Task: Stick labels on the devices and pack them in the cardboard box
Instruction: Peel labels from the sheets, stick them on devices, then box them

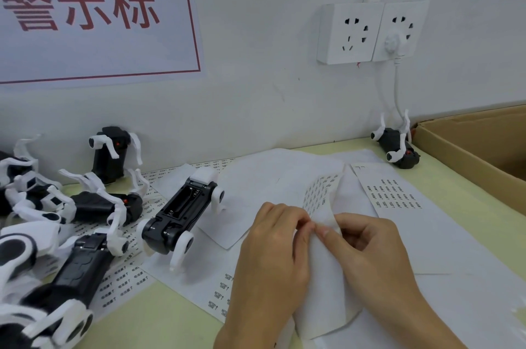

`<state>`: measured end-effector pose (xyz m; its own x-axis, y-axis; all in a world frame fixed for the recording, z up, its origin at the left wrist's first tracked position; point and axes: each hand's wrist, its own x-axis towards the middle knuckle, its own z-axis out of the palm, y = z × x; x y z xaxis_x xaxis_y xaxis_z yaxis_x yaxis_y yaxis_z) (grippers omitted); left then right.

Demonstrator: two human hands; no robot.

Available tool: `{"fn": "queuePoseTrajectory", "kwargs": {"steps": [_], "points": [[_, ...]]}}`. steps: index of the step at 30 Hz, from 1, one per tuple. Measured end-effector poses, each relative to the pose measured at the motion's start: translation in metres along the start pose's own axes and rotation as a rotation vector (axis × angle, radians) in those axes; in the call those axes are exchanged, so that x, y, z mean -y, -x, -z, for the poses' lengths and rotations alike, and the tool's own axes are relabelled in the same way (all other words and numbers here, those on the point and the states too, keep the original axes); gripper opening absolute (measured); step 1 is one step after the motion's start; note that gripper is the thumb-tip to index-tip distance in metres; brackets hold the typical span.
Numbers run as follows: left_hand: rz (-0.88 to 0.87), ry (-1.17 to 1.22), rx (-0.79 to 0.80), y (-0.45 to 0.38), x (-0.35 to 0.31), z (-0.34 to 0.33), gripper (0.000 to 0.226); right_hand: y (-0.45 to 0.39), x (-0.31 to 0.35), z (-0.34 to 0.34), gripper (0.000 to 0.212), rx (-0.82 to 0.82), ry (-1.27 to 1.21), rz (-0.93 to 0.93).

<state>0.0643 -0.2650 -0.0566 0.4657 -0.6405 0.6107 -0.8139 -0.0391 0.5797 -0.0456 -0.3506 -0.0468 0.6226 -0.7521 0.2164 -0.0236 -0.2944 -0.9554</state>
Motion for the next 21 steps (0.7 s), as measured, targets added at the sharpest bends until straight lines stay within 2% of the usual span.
{"fn": "queuePoseTrajectory", "kwargs": {"steps": [9, 14, 21], "points": [[0.085, 0.066, 0.013, -0.0006, 0.0002, 0.0003, 0.013, -0.0008, -0.0002, -0.0007, 0.018, 0.01, -0.026, 0.005], [0.171, 0.159, -0.015, -0.0022, -0.0004, 0.0008, 0.011, -0.0013, 0.0015, -0.0009, 0.024, 0.01, -0.08, -0.026], [0.157, 0.197, -0.003, -0.0019, -0.0001, 0.0016, 0.007, -0.0014, 0.0038, -0.001, 0.02, -0.025, -0.071, -0.053]]}}
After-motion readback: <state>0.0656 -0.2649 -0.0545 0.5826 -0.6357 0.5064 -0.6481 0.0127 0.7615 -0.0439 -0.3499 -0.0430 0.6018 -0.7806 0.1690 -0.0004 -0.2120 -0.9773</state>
